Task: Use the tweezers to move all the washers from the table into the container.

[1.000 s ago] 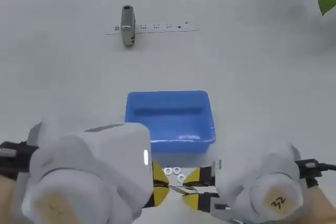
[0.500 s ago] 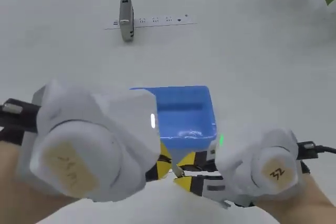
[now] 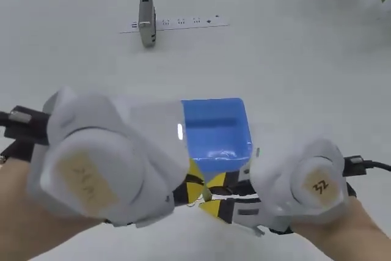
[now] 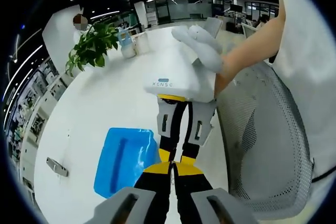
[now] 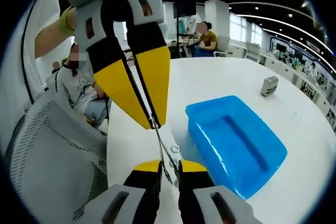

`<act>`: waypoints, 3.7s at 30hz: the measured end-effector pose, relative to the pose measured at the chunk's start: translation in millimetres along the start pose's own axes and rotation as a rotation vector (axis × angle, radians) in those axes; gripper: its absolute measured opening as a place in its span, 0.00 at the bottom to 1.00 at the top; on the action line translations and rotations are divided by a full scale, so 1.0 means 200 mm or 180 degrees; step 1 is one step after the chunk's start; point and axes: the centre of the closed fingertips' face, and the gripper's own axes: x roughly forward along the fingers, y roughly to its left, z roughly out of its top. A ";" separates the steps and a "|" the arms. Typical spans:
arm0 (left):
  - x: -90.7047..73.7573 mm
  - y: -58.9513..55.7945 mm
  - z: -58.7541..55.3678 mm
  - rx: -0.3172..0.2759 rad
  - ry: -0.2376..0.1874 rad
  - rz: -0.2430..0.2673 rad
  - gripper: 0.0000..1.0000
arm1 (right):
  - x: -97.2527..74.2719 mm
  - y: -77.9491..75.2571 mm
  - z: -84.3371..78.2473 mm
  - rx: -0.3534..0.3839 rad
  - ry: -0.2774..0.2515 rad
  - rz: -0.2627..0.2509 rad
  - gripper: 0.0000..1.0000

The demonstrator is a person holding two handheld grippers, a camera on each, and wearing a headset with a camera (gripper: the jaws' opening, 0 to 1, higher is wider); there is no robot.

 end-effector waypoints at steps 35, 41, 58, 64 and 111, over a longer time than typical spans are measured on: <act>-0.21 0.01 -0.10 -0.1893 -0.1408 0.1164 0.48 | -0.22 -0.08 0.04 0.0663 -0.0465 -0.0318 0.02; -0.29 0.05 -0.12 -0.2116 -0.1730 0.1655 0.55 | -0.31 -0.08 0.08 0.0555 -0.0432 -0.0321 0.02; -0.26 0.02 -0.11 -0.2308 -0.1986 0.2215 0.97 | -0.41 -0.31 0.26 0.0308 -0.0510 -0.0570 0.02; -0.26 0.02 -0.13 -0.2234 -0.2110 0.2292 0.99 | -0.35 -0.45 0.26 0.0315 -0.0503 -0.0765 0.02; -0.21 0.03 -0.25 -0.2460 -0.1725 0.2358 0.99 | -0.29 -0.35 0.26 0.0593 -0.0696 -0.0635 0.03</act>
